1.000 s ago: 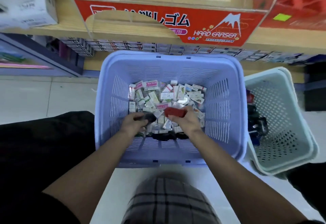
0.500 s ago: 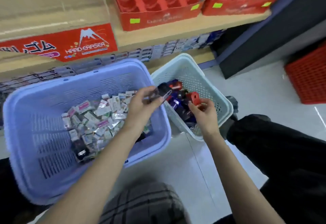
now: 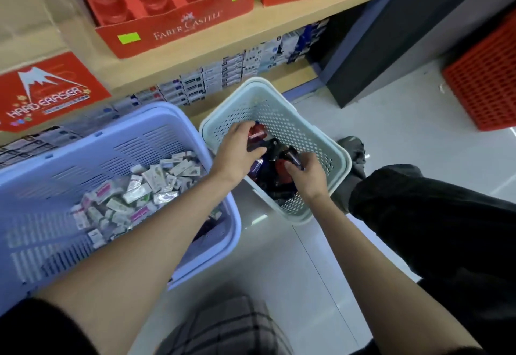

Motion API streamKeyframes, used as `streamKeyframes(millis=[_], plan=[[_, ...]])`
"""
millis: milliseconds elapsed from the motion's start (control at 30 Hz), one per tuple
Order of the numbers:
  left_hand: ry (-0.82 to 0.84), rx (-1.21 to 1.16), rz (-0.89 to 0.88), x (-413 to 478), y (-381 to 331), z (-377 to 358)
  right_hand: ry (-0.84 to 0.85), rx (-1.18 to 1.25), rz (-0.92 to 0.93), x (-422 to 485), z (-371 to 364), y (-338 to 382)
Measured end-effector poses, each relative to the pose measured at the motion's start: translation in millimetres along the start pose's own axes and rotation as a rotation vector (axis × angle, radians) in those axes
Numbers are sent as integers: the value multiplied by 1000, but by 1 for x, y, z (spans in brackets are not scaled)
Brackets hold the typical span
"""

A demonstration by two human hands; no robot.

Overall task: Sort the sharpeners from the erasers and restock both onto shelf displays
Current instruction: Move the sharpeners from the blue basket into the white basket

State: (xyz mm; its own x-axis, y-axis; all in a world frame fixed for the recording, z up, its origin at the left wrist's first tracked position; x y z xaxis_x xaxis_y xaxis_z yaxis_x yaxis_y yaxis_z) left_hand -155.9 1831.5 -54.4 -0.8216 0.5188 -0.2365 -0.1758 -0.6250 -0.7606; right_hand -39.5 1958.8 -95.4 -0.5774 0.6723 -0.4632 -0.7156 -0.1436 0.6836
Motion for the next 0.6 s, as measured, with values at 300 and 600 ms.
streamKeyframes(millis=[300, 600], plan=[[-136, -316, 169, -104, 82, 125, 216, 161, 440, -72, -28, 104], [180, -310, 563, -193, 238, 91, 960, -895, 469, -97, -209, 53]])
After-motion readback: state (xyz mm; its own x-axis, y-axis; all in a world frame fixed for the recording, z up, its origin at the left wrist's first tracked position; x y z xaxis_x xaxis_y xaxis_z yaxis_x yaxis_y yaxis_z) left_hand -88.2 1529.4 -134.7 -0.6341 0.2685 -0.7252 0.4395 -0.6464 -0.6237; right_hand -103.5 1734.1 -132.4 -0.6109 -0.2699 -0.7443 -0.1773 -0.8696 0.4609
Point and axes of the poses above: each hand's wrist, its own x-axis towards the middle knuckle, its own z-axis out of the back of the hand, y = z × x, the point moved 4 cm from there along x, towards the middle knuckle, and after that the axes turned 2 degrees about -y, right-handed, at the moved point
